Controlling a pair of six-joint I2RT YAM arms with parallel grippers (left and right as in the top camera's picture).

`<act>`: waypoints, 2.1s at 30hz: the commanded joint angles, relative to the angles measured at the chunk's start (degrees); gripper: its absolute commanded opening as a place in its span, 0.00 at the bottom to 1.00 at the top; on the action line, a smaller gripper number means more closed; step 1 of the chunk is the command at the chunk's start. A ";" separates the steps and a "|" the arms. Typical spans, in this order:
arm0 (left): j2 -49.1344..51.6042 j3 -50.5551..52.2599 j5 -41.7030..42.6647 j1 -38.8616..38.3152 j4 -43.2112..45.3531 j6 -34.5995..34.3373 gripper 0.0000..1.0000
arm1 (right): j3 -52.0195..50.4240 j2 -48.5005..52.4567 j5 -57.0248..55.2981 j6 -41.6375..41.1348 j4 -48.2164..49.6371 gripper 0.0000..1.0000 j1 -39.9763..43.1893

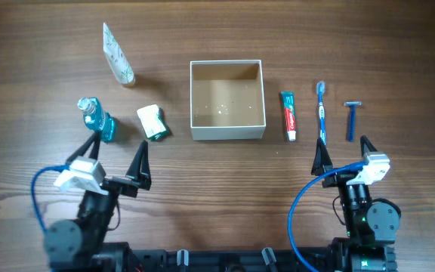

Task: Pack container
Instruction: 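Move the left gripper over the blue mouthwash bottle and lower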

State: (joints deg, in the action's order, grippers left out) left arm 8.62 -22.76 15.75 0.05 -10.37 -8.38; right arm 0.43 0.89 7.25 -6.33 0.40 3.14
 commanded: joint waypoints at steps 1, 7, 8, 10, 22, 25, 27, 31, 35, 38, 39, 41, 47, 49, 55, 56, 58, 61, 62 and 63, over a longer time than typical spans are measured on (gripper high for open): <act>12.04 -17.44 3.32 -0.22 -11.67 8.74 1.00 | -0.13 -0.24 0.02 0.17 0.11 1.00 -0.24; 38.45 -51.52 -0.42 -0.22 -41.79 14.64 1.00 | -0.13 -0.24 0.02 0.20 0.11 1.00 -0.22; 41.88 -55.54 -1.97 -0.22 -45.62 14.62 1.00 | -0.13 -0.24 0.02 0.20 0.13 1.00 -0.22; 50.69 -65.83 -6.73 -0.22 -56.04 14.60 1.00 | -0.13 -0.24 0.02 0.17 0.11 1.00 -0.22; 75.32 -88.15 -15.54 7.63 -72.30 4.92 1.00 | -0.13 -0.24 0.02 0.17 0.11 1.00 -0.24; 75.52 -88.13 -10.08 14.84 -73.09 4.90 1.00 | -0.13 -0.24 0.04 0.20 0.11 1.00 -0.24; 75.49 -88.15 -7.17 18.16 -72.85 4.90 1.00 | -0.13 -0.24 0.02 0.20 0.11 1.00 -0.24; 75.56 -88.13 -1.55 21.42 -73.18 5.66 1.00 | -0.13 -0.24 0.02 0.17 0.13 1.00 -0.24; 76.61 -88.08 1.05 20.63 -75.03 14.27 1.00 | -0.13 -0.24 0.02 0.22 0.11 1.00 -0.24; 79.19 -88.08 -1.01 19.61 -76.98 15.67 1.00 | -0.13 -0.24 0.02 0.17 0.11 1.00 -0.24; 80.30 -88.08 -1.01 19.34 -77.44 16.55 1.00 | -0.13 -0.24 0.02 0.20 0.11 1.00 -0.24; 82.75 -88.08 -0.57 18.97 -78.49 19.06 1.00 | -0.13 -0.24 0.02 0.20 0.11 1.00 -0.24; 91.25 -88.08 -0.79 18.69 -77.79 22.12 1.00 | -0.13 -0.24 0.02 0.17 0.11 1.00 -0.24; 93.02 -88.08 -0.04 18.69 -77.48 21.90 1.00 | -0.13 -0.24 0.04 0.17 0.11 1.00 -0.24; 97.13 -88.08 1.31 17.51 -77.57 26.49 1.00 | -0.13 -0.24 0.02 0.17 0.11 1.00 -0.24; 97.55 -88.08 1.40 17.14 -77.50 27.23 1.00 | -0.13 -0.24 0.04 0.17 0.11 1.00 -0.24; 98.55 -88.08 1.09 16.24 -77.29 27.74 1.00 | -0.13 -0.24 0.04 0.20 0.11 1.00 -0.24; 100.45 -88.08 -1.27 14.64 -76.78 27.63 1.00 | -0.13 -0.24 0.02 0.20 0.11 1.00 -0.24; 101.20 -88.08 -2.32 14.08 -76.59 27.21 1.00 | -0.13 -0.24 0.02 0.22 0.11 1.00 -0.24; 101.74 -88.08 -2.86 13.73 -76.43 26.99 1.00 | -0.13 -0.24 0.02 0.17 0.11 1.00 -0.24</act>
State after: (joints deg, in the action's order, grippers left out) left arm 107.68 -110.10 14.83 15.44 -87.33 17.28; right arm 0.36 0.89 7.25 -6.33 0.36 3.14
